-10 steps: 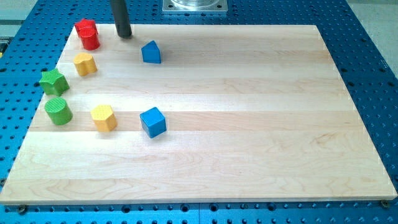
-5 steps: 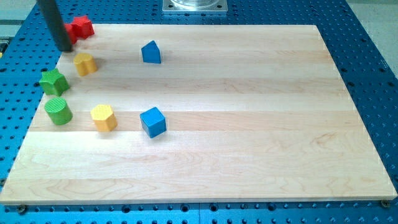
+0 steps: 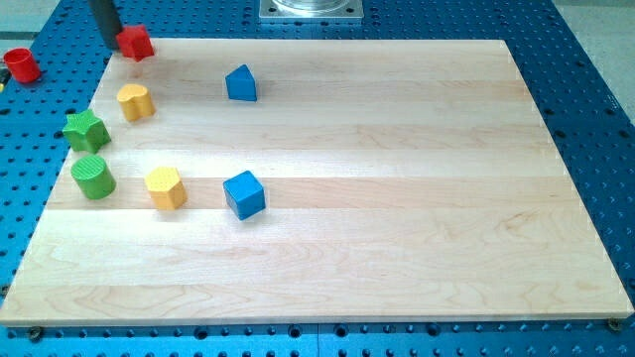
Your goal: Bring the red star above the blue cube
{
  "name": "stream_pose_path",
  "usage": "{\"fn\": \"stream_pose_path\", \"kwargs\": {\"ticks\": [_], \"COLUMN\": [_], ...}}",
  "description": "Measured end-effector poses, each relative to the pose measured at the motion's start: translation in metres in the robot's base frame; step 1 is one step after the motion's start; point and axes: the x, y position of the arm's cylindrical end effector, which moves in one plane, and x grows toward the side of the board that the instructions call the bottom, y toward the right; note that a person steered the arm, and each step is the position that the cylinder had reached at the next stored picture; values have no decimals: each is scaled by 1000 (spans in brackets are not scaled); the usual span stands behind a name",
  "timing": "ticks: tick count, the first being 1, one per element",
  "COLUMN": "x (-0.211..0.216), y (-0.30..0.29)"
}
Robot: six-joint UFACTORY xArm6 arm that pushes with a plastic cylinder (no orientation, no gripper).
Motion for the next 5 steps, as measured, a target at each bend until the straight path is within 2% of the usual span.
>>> {"fn": "stream_pose_path", "kwargs": {"ticks": [1,2,3,4,5], "x": [35,9,24,66,39], "y": [62,60,81,88,94]}}
